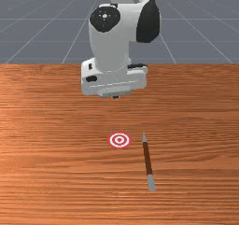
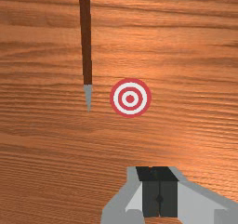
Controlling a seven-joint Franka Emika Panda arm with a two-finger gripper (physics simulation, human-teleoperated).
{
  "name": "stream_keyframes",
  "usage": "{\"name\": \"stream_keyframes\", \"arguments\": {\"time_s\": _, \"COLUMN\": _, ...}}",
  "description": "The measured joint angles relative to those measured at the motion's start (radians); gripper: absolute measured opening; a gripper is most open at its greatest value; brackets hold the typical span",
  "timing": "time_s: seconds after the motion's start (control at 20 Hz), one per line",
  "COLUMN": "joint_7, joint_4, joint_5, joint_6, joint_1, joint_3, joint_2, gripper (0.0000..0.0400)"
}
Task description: Pick up the pen and put it to the marker
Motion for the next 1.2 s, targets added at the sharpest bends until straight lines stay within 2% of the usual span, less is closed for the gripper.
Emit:
{"name": "stream_keyframes", "arguments": {"time_s": 0.2, "joint_7": 0.055, "joint_4": 0.022, "joint_5": 0.021, "joint_6": -0.029, "joint_1": -0.002, "joint_3": -0.004, "joint_2": 0.011, "gripper": 0.0001}}
{"name": "stream_keyframes", "arguments": {"time_s": 0.35, "joint_7": 0.067, "joint_4": 0.023, "joint_5": 0.021, "joint_6": 0.003, "joint_1": 0.012, "joint_3": 0.002, "joint_2": 0.014, "gripper": 0.0000}}
{"name": "stream_keyframes", "arguments": {"time_s": 0.7, "joint_7": 0.148, "joint_4": 0.073, "joint_5": 0.023, "joint_6": 0.272, "joint_1": 0.096, "joint_3": 0.034, "joint_2": 0.165, "gripper": 0.0000}}
{"name": "stream_keyframes", "arguments": {"time_s": 0.75, "joint_7": 0.150, "joint_4": 0.080, "joint_5": 0.026, "joint_6": 0.321, "joint_1": 0.101, "joint_3": 0.036, "joint_2": 0.190, "gripper": 0.0157}}
{"name": "stream_keyframes", "arguments": {"time_s": 0.8, "joint_7": 0.152, "joint_4": 0.084, "joint_5": 0.028, "joint_6": 0.361, "joint_1": 0.104, "joint_3": 0.039, "joint_2": 0.214, "gripper": 0.0252}}
{"name": "stream_keyframes", "arguments": {"time_s": 0.85, "joint_7": 0.154, "joint_4": 0.087, "joint_5": 0.028, "joint_6": 0.394, "joint_1": 0.109, "joint_3": 0.041, "joint_2": 0.238, "gripper": 0.0310}}
{"name": "stream_keyframes", "arguments": {"time_s": 0.9, "joint_7": 0.156, "joint_4": 0.088, "joint_5": 0.028, "joint_6": 0.422, "joint_1": 0.115, "joint_3": 0.044, "joint_2": 0.261, "gripper": 0.0346}}
{"name": "stream_keyframes", "arguments": {"time_s": 1.0, "joint_7": 0.161, "joint_4": 0.089, "joint_5": 0.032, "joint_6": 0.477, "joint_1": 0.125, "joint_3": 0.051, "joint_2": 0.303, "gripper": 0.0380}}
{"name": "stream_keyframes", "arguments": {"time_s": 1.2, "joint_7": 0.189, "joint_4": 0.087, "joint_5": 0.036, "joint_6": 0.554, "joint_1": 0.137, "joint_3": 0.048, "joint_2": 0.365, "gripper": 0.0397}}
